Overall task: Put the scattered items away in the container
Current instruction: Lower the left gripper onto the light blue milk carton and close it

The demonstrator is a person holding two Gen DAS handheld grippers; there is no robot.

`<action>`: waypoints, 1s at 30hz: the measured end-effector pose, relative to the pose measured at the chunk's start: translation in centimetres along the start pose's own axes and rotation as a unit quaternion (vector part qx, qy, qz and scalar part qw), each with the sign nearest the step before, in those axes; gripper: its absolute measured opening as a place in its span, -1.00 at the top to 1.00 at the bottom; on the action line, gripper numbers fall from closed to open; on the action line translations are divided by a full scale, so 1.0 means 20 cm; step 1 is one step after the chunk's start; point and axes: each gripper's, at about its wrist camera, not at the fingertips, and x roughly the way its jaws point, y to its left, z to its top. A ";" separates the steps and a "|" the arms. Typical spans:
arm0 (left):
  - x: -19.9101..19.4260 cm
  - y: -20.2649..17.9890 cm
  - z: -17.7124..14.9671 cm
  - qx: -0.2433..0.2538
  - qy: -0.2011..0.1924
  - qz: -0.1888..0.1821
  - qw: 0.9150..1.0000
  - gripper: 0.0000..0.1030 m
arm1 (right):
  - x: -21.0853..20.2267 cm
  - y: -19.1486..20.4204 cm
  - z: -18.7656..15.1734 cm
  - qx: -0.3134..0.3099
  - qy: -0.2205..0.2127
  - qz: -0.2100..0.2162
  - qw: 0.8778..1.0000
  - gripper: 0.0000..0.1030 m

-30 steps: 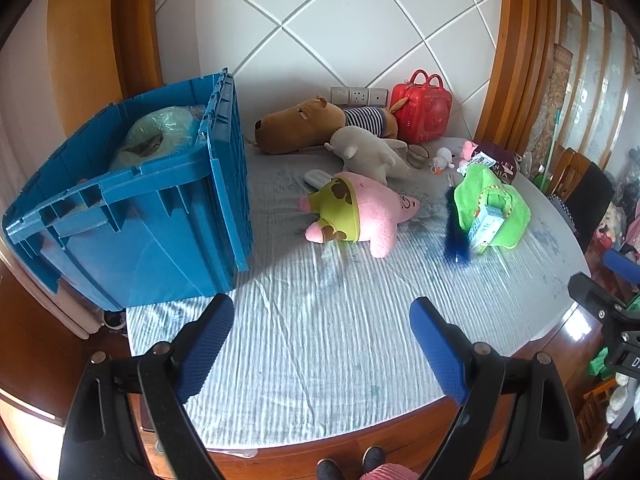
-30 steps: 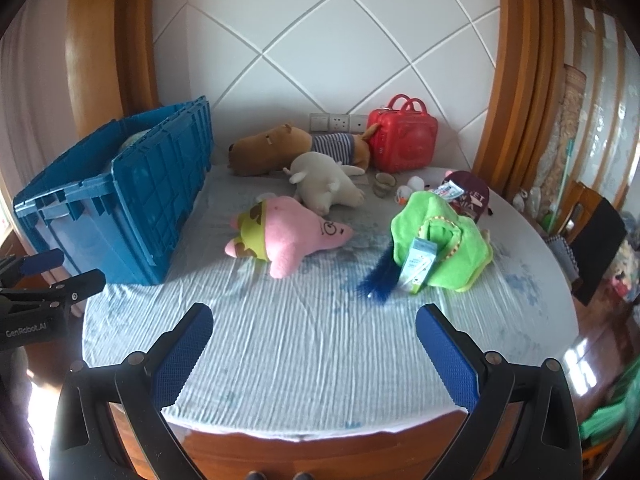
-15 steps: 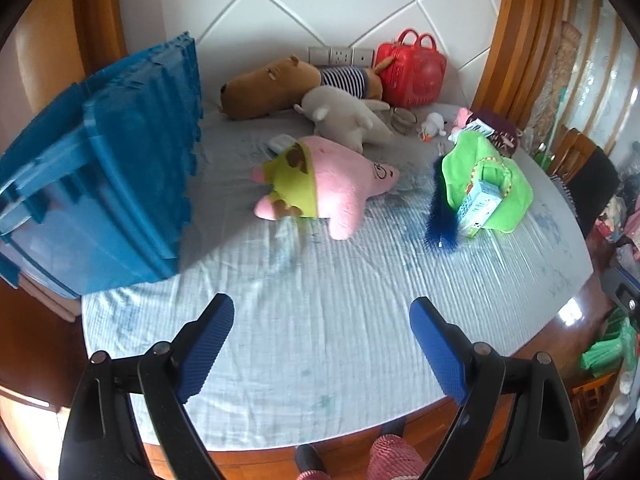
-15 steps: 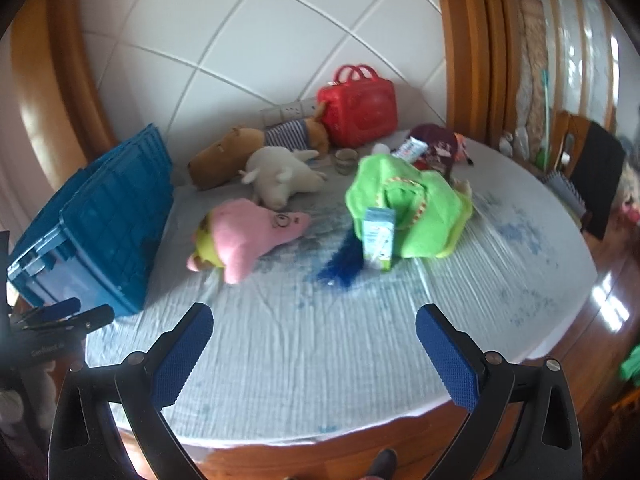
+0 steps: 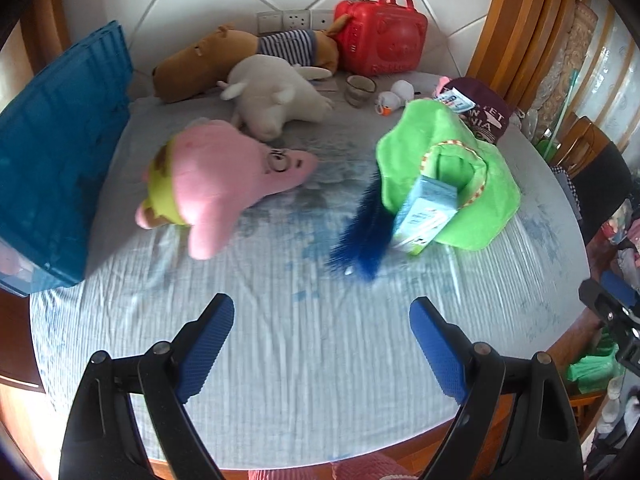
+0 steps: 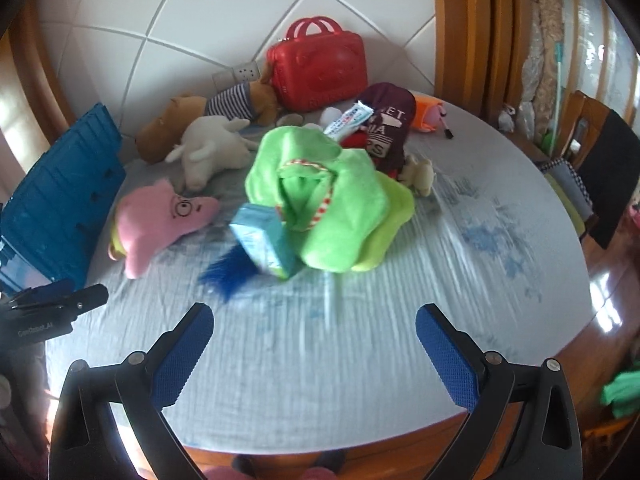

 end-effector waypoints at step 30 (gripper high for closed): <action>0.74 -0.54 0.31 -0.047 0.037 0.022 0.998 -0.12 | 0.70 -0.53 0.53 -0.082 0.073 0.061 0.992 -0.42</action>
